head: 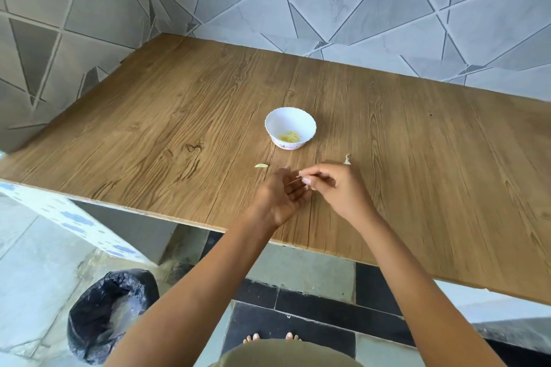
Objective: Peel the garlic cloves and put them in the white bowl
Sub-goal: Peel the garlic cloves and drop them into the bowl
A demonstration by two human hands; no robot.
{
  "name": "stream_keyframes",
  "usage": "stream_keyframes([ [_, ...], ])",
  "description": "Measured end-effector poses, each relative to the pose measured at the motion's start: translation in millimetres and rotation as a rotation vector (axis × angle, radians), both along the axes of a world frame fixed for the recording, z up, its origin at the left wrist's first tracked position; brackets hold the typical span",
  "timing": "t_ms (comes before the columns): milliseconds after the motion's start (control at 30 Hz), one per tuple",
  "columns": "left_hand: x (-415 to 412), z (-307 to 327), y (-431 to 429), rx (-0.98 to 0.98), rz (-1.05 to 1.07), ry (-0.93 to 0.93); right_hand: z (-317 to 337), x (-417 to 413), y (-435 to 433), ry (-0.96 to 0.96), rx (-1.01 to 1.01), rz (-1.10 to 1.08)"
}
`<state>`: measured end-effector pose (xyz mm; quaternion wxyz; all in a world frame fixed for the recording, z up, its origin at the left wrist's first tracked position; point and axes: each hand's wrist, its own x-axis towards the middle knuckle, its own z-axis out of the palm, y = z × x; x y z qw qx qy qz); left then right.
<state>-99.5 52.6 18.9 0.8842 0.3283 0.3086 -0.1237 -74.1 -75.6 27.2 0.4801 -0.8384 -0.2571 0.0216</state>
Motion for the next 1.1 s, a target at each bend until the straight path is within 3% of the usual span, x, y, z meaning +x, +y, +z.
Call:
stream_keyframes([
  [133, 6, 5, -7, -0.103, 0.021, 0.029, -2, -5, 8, -0.240, -0.259, 0.056],
  [300, 6, 3, -6, -0.171, 0.045, 0.045, -11, -5, 10, -0.377, -0.266, 0.029],
  [600, 4, 3, -2, -0.167, 0.059, 0.053, -18, -9, 12, -0.390, -0.245, -0.003],
  [800, 3, 1, 3, -0.187, 0.047, 0.030, -21, -8, -7, -0.267, -0.007, -0.183],
  [933, 4, -4, 14, -0.215, 0.090, 0.028, -40, -7, -21, -0.131, -0.134, -0.213],
  [1100, 3, -7, 27, -0.199, 0.123, 0.005, -48, -8, -7, -0.105, -0.272, -0.139],
])
